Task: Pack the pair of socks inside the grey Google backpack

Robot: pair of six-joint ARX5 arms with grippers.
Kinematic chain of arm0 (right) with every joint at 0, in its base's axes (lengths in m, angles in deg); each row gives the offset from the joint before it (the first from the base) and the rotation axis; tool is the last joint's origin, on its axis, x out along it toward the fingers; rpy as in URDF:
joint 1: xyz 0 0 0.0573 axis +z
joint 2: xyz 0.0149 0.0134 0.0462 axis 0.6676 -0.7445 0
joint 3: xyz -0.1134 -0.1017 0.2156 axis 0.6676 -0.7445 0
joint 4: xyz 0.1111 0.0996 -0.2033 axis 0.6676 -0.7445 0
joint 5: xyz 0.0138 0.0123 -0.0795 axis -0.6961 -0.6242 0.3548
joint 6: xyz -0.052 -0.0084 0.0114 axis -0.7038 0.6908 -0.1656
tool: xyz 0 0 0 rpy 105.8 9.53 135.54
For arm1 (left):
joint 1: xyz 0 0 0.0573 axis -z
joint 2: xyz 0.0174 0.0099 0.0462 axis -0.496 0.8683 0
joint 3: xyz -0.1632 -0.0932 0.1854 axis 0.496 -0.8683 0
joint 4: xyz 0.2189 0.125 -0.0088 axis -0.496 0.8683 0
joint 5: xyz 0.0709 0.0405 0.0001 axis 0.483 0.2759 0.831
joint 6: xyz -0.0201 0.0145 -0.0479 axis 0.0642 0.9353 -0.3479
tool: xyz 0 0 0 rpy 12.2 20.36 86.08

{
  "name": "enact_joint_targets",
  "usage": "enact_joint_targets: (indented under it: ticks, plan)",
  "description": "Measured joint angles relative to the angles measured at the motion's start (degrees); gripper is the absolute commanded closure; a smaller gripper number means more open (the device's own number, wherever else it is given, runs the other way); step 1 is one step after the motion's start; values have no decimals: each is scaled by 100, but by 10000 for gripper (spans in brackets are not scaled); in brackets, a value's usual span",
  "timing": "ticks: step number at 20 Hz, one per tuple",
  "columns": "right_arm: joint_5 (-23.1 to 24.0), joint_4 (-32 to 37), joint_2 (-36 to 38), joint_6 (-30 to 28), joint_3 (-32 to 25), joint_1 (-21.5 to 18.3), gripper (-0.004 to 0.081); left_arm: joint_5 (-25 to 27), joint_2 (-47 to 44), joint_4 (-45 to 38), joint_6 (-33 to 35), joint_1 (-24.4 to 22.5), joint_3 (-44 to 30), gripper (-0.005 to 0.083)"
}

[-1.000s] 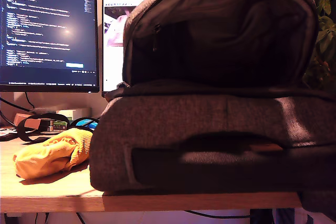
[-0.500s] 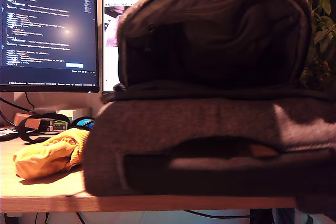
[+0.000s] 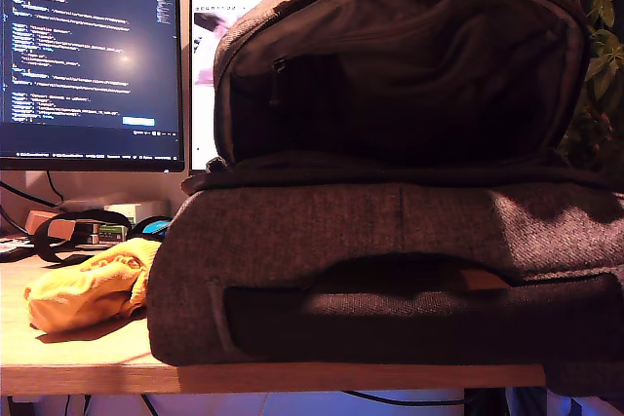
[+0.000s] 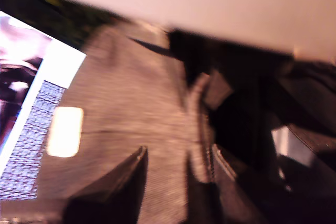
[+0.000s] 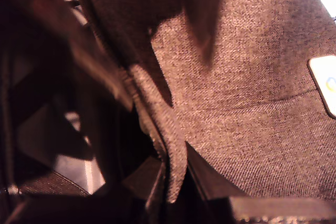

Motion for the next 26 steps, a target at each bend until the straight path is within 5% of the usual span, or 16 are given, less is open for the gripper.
enact_joint_targets:
  ticks: [7, 15, 17, 20, 26]
  plan:
    - [0, -2, -4, 0, 0, 0, 781, 131, -879, 1239, -1005, -232, 33, 401]
    - [2, -2, -4, 2, 0, 0, 781, -533, -1003, 2140, -2542, -2251, 55, 416]
    - [0, -2, -4, 2, 0, 0, 781, -748, -927, 2190, -3163, -2806, 55, 344]
    - [0, -2, -7, 20, 0, 0, 781, -1298, -544, 2358, -3497, -3617, 55, 112]
    - [-24, 0, -11, 109, 0, 0, 781, -1952, 774, 2531, -3751, -4225, 57, 83]
